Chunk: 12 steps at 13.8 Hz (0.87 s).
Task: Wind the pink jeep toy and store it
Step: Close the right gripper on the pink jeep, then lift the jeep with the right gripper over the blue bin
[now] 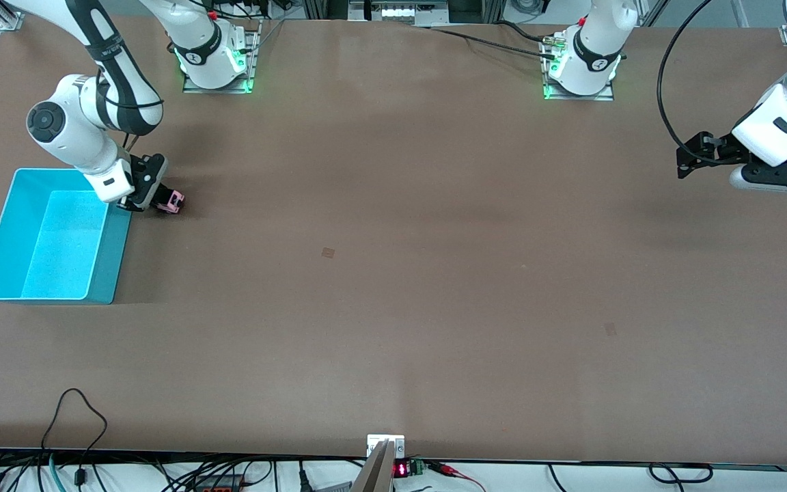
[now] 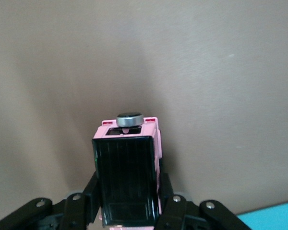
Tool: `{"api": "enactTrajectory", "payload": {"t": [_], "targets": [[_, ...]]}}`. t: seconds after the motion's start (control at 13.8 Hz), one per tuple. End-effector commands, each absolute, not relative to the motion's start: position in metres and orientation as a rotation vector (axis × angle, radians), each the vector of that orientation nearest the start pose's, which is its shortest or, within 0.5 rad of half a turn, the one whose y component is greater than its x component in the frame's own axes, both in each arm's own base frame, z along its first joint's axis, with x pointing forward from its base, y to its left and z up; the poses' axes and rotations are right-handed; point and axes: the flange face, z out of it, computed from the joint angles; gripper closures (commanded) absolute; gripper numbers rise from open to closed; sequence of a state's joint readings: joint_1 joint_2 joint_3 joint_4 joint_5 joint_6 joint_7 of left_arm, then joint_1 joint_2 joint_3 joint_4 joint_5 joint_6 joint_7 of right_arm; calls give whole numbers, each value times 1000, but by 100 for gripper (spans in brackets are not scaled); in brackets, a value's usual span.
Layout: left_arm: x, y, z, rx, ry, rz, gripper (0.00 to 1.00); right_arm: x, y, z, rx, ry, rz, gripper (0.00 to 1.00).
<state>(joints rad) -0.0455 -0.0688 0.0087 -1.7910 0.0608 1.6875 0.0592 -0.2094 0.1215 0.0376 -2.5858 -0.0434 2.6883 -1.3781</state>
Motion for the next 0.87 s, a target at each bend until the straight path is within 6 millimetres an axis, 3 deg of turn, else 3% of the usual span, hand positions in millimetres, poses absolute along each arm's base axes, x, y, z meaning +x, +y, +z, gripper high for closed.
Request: {"api": "enactTrajectory", "payload": {"t": [0.0, 0.51, 0.65, 0.8], "targets": [[535, -17, 575, -3091, 151, 60, 0, 460, -77, 249, -2673, -1691, -10, 100], [533, -18, 575, -3089, 153, 71, 0, 547, -81, 346, -2882, -1330, -76, 100], [533, -19, 575, -3089, 155, 74, 0, 563, -89, 368, -2966, -1159, -114, 100], [534, -19, 577, -3089, 155, 67, 0, 565, -103, 376, -3035, -976, -112, 100]]}}
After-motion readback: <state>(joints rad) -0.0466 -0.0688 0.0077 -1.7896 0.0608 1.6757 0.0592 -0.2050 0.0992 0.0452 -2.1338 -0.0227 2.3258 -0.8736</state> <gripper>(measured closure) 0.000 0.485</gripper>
